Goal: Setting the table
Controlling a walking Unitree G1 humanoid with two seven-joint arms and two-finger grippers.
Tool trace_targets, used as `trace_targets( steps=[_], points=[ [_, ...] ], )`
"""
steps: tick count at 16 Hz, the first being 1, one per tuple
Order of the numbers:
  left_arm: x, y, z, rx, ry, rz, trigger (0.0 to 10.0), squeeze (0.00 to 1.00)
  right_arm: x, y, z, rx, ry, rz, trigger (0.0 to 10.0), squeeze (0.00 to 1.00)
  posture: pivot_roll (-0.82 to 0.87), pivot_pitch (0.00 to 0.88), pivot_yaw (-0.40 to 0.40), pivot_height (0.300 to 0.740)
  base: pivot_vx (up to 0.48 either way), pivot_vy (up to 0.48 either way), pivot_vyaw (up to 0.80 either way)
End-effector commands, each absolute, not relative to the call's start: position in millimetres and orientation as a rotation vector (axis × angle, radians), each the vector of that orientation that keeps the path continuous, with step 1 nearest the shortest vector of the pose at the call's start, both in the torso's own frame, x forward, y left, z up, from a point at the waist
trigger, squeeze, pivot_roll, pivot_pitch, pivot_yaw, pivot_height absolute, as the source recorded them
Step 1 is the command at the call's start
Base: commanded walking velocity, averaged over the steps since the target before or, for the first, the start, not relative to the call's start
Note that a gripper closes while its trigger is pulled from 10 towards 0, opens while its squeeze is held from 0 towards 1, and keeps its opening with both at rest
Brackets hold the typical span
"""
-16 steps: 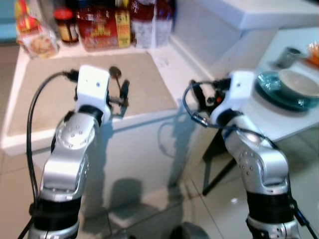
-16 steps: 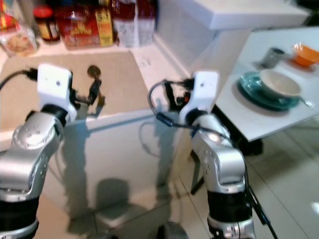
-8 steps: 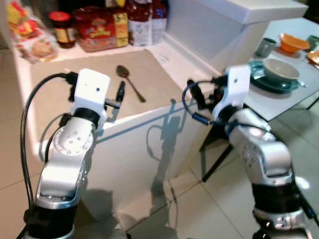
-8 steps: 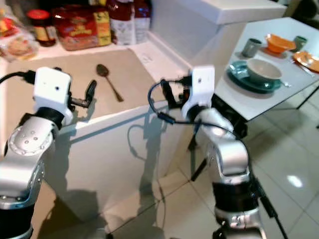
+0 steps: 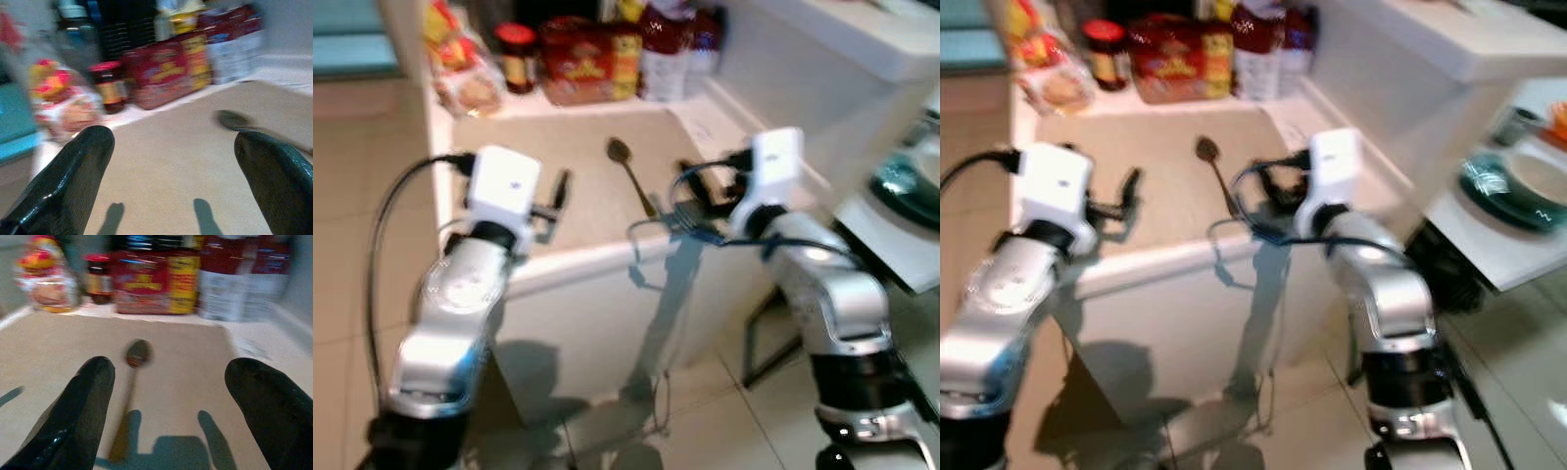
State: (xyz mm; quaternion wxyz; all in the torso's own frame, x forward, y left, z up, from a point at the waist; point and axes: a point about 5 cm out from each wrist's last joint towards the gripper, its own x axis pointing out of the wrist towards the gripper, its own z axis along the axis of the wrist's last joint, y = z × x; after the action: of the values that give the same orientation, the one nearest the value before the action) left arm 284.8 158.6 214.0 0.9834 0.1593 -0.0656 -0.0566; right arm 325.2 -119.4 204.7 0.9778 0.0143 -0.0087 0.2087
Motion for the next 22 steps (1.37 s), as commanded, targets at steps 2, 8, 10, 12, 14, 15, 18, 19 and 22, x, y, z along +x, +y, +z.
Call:
trace_targets(
  steps=[2, 8, 10, 12, 14, 15, 18, 19, 22],
  points=[
    [282.7, 151.5, 213.6, 0.315, -0.133, -0.140, 10.0, 0.00, 327.3, -132.6, 205.5, 0.091, -0.026, 0.367, 10.0, 0.00, 0.04, 0.054, -0.095, 0.740, 0.341, 0.000, 0.00],
    [270.9, 166.2, 204.1, 0.292, -0.068, -0.339, 10.0, 0.00, 326.1, -123.2, 189.8, 0.074, 0.133, 0.446, 10.0, 0.72, 0.02, 0.066, -0.090, 0.740, 0.000, 0.000, 0.00],
    [263.9, 166.1, 203.6, 0.275, -0.047, -0.455, 10.0, 0.00, 335.1, -113.8, 188.2, 0.086, 0.158, 0.456, 10.0, 1.00, 0.03, 0.068, -0.094, 0.740, 0.000, 0.000, 0.00],
    [257.5, 167.1, 203.2, 0.284, -0.005, -0.573, 10.0, 0.00, 355.0, -97.9, 187.0, 0.054, 0.198, 0.467, 10.0, 1.00, 0.03, 0.075, -0.088, 0.740, 0.000, 0.000, 0.00],
    [255.0, 168.3, 199.9, 0.302, 0.038, -0.620, 10.0, 0.00, 368.6, -86.2, 183.6, 0.051, 0.242, 0.482, 10.0, 1.00, 0.04, 0.085, -0.083, 0.740, 0.000, 0.000, 0.00],
    [253.2, 169.4, 200.3, 0.306, 0.050, -0.642, 10.0, 0.00, 376.7, -80.0, 183.1, 0.043, 0.260, 0.492, 10.0, 1.00, 0.05, 0.087, -0.084, 0.740, 0.000, 0.000, 0.00],
    [250.5, 175.3, 204.8, 0.315, 0.058, -0.654, 10.0, 0.00, 391.6, -63.9, 182.4, -0.005, 0.292, 0.525, 10.0, 0.00, 0.05, 0.093, -0.093, 0.740, 0.000, 0.000, 0.00],
    [249.7, 176.2, 204.6, 0.328, 0.068, -0.659, 10.0, 0.00, 393.8, -60.2, 181.7, -0.018, 0.298, 0.528, 10.0, 0.00, 0.06, 0.094, -0.099, 0.740, 0.000, 0.000, 0.00],
    [245.9, 173.9, 206.5, 0.319, 0.070, -0.676, 10.0, 0.00, 399.6, -53.3, 185.0, -0.029, 0.289, 0.513, 10.0, 0.00, 0.07, 0.097, -0.109, 0.740, 0.000, 0.000, 0.00]
  ],
)
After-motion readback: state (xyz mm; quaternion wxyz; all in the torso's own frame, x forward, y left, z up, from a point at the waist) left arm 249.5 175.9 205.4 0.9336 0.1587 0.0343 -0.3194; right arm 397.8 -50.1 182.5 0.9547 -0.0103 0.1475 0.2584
